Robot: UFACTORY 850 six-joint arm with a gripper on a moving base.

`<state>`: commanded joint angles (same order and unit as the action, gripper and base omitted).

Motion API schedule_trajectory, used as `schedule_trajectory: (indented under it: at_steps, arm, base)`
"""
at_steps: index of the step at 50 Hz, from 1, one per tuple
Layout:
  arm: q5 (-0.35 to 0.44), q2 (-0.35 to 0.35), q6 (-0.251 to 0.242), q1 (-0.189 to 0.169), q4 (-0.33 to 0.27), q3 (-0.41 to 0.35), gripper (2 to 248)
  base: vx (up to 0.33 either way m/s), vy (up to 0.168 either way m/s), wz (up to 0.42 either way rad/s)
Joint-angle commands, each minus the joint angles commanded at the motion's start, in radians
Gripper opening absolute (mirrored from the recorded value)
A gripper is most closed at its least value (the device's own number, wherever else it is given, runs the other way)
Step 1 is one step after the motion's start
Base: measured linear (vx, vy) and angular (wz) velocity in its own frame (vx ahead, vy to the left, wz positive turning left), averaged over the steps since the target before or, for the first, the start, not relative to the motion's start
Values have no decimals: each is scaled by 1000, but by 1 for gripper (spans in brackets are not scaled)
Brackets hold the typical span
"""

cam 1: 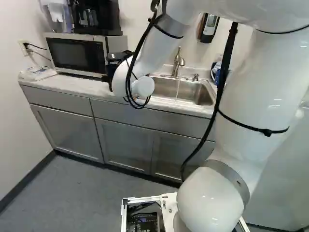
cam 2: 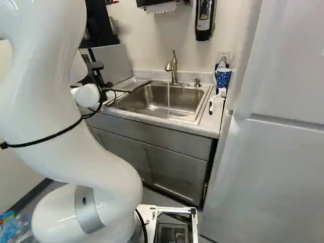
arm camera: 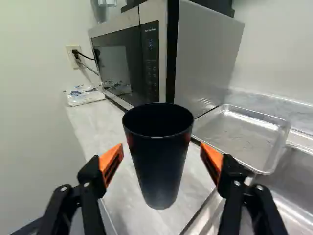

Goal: Rinse the cup and place it in the tray

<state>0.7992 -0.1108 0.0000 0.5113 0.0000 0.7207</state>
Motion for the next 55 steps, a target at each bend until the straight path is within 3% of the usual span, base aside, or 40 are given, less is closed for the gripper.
schedule_trajectory:
  at_steps: [3,4,8,9,13,14,38,55]
  arm:
    - [0,0,0,0,0,0,217]
    - [0,0,0,0,0,0,178]
    - [0,0,0,0,0,0,178]
    - [0,0,0,0,0,0,140]
    - [0,0,0,0,0,0,140]
    - [0,0,0,0,0,0,121]
    - [0,23,0,-3,0,3,121]
    - [0,86,0,-41,0,-23,121]
  base:
    - [0,0,0]
    - [0,0,0]
    - [0,0,0]
    - [0,0,0]
    - [0,0,0]
    - [0,0,0]
    - [0,0,0]
    - [0,0,0]
